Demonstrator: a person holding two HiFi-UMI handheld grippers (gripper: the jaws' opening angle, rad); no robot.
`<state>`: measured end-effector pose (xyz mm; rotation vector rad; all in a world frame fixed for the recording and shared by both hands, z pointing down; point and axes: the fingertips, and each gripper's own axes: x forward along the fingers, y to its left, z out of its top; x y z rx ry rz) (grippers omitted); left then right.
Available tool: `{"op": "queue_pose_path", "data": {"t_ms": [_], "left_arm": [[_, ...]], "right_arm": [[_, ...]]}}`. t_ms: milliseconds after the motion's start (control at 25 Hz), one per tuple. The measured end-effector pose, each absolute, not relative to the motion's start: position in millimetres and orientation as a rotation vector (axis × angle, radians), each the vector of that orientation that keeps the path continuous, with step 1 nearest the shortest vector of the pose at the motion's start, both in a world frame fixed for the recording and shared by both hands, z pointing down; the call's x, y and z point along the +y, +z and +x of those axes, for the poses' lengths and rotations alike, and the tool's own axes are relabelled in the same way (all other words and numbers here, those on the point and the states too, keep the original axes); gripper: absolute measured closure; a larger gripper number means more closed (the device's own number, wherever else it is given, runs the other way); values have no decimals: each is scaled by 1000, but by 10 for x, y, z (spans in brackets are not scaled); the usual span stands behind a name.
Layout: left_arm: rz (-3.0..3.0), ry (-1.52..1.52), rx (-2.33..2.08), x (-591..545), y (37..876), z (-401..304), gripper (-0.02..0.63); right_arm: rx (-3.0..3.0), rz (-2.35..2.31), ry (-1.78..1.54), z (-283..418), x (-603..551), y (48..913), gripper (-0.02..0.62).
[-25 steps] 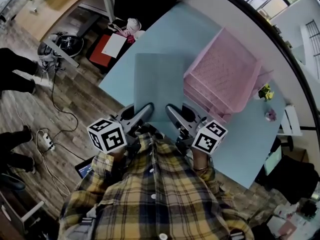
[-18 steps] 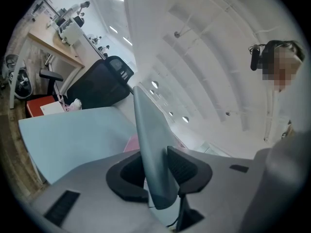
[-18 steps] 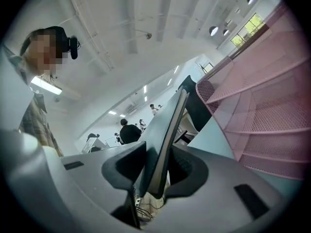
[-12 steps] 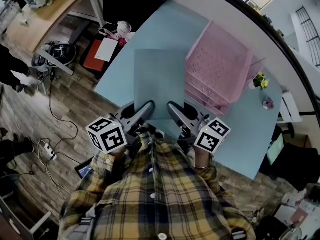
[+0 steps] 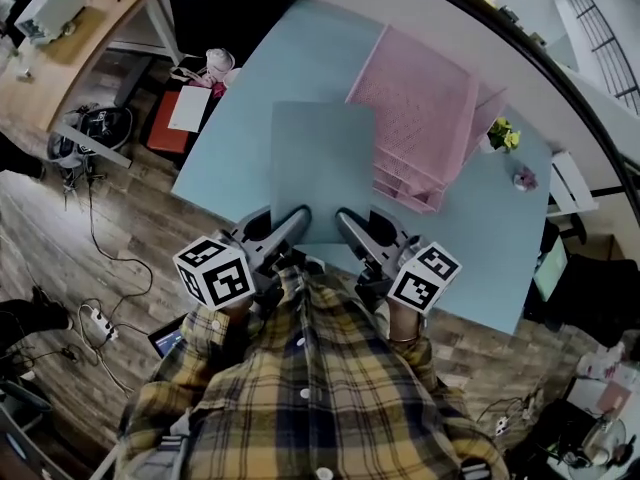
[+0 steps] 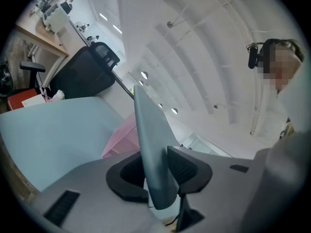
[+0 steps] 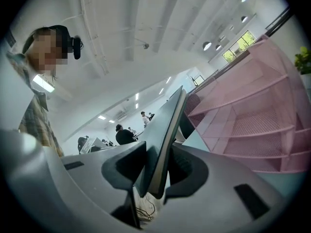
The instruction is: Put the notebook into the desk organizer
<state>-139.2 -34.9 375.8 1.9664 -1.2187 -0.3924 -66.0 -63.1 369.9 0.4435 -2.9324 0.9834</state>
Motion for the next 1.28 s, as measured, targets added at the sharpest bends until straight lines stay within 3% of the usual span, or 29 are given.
{"op": "queue_pose_path", "data": {"t_ms": [1280], "left_arm": [[1930, -133, -920, -190, 4344, -601, 485]], "right_arm": [[-2759, 851, 1296, 180, -268, 4333, 485]]}}
